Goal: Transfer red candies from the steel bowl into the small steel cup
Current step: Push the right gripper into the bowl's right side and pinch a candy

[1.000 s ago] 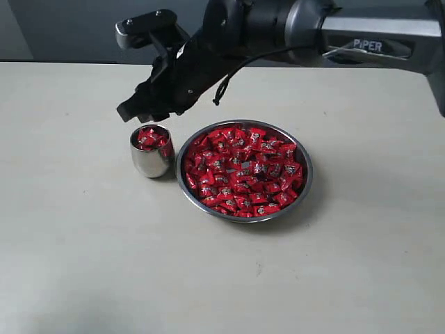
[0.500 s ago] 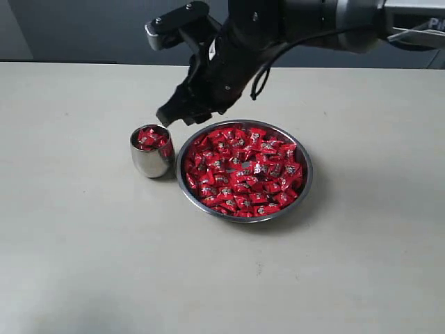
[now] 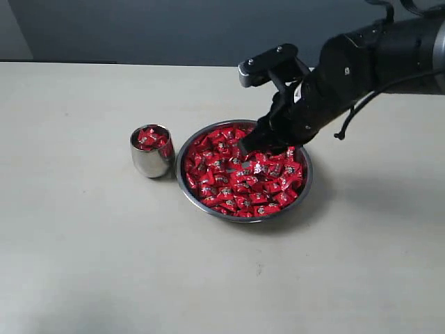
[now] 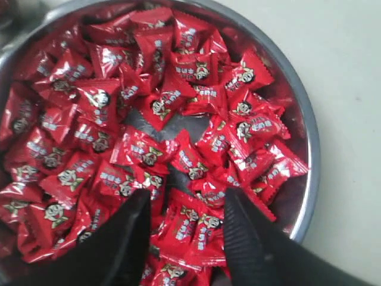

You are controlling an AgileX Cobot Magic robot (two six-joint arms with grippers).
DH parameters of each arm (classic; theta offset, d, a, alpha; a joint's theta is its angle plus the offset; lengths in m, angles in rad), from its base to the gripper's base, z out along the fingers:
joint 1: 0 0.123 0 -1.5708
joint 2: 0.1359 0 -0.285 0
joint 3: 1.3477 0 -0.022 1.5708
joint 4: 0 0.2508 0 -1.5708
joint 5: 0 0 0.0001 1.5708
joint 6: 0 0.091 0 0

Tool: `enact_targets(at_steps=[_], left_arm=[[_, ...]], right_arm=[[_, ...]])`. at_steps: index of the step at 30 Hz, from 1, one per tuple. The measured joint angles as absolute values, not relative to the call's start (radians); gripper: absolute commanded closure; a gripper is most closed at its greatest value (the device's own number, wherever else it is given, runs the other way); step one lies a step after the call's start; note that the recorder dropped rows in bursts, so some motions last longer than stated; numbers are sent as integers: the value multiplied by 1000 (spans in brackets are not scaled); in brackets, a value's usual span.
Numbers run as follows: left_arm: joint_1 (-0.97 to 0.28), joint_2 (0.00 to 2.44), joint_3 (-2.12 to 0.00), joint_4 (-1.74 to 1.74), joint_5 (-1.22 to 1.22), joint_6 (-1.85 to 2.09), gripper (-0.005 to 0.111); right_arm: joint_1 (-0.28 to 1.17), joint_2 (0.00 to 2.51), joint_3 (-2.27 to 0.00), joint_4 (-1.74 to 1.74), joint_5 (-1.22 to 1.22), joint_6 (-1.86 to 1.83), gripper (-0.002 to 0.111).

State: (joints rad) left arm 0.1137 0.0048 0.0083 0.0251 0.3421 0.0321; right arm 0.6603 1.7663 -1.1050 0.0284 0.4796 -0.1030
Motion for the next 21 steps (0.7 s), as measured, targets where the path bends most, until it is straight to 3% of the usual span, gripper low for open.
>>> enact_targets(at_steps=[8,21], left_arm=[[114,5,8,25,342,32,106],[114,5,8,25,342,32,106]], right_arm=[[643,1766,-1007,-45,354,-103,69],[643,1825,-1076,-144,383,-103,69]])
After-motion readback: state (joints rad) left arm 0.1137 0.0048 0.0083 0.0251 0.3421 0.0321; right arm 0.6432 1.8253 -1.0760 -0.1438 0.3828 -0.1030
